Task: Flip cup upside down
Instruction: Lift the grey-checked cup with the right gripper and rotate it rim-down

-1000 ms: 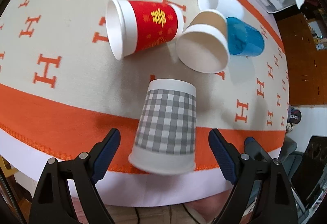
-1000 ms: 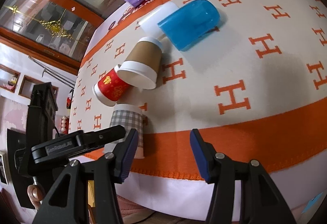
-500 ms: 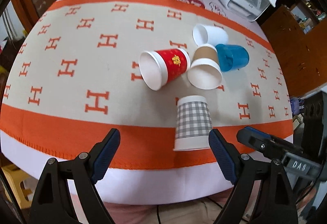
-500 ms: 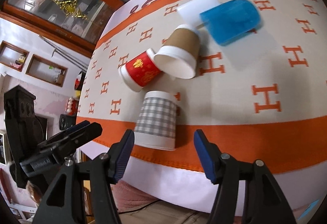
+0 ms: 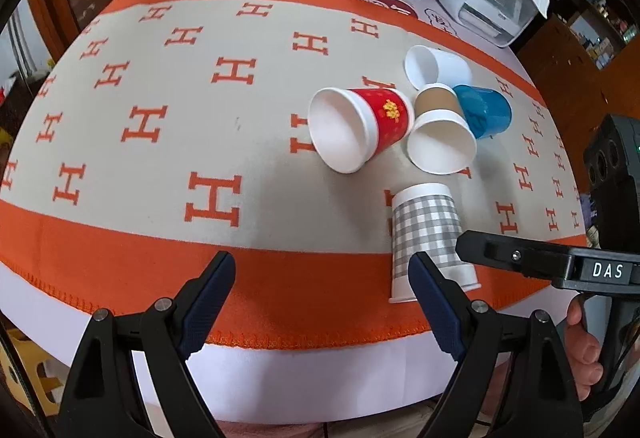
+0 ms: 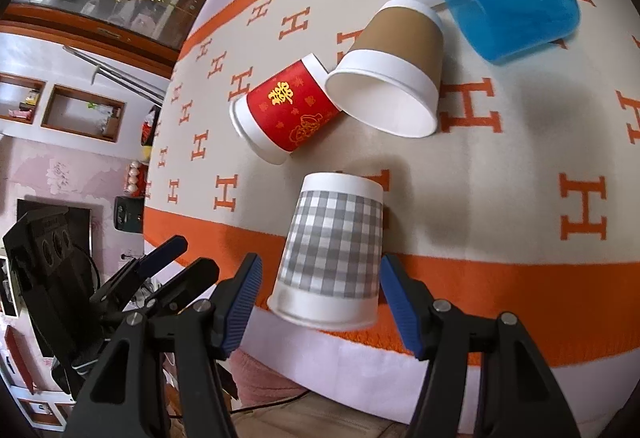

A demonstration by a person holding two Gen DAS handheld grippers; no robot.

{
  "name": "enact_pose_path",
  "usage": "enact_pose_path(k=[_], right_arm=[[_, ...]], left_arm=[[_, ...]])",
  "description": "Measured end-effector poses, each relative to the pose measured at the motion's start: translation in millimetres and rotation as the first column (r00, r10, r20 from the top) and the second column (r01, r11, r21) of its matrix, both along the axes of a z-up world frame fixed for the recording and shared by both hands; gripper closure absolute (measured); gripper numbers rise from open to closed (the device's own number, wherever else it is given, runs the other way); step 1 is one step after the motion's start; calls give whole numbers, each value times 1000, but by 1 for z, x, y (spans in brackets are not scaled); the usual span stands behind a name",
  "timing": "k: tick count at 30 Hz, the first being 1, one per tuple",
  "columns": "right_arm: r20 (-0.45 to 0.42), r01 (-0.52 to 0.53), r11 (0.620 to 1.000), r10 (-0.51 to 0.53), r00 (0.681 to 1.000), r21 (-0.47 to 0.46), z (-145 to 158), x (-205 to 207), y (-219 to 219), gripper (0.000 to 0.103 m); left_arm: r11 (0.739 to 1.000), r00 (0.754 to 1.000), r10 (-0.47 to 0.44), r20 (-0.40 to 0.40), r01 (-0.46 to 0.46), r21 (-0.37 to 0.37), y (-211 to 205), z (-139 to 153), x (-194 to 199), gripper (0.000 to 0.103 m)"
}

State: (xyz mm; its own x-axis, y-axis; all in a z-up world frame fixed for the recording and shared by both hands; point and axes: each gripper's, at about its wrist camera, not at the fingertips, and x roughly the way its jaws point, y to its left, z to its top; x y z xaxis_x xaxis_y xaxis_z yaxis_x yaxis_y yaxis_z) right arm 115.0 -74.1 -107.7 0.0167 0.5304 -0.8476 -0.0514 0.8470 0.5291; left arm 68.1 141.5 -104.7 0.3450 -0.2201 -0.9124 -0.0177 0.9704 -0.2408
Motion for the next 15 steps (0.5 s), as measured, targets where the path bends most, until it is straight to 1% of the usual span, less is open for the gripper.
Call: enact_pose_path(k=[3, 5, 7, 8, 12, 15], right_arm=[[-9, -16, 1000, 16, 1000, -21, -5, 4, 5, 42], [-13, -25, 999, 25, 1000, -48, -10, 6, 9, 42], [-22, -33, 998, 32, 999, -62, -15, 7, 12, 42], [-27, -37, 997, 36, 999, -62, -17, 7, 13, 41], [-18, -56, 997, 55, 998, -61, -18, 8, 16, 40], [-17, -61, 997, 60, 998, -49, -19, 8, 16, 40]], left_arm=[[1000, 1000, 9, 11, -9, 4, 6, -5, 0, 16], [1000, 1000, 15, 8, -15, -18, 10, -8, 1, 16], [998, 999, 33, -15, -34, -58, 17, -14, 3, 16], [997, 999, 38, -20, -39, -62, 17, -15, 3, 16], [998, 999, 42, -21, -42, -43, 19, -20, 5, 16], [998, 999, 34, -10, -34, -54, 17, -20, 5, 16]])
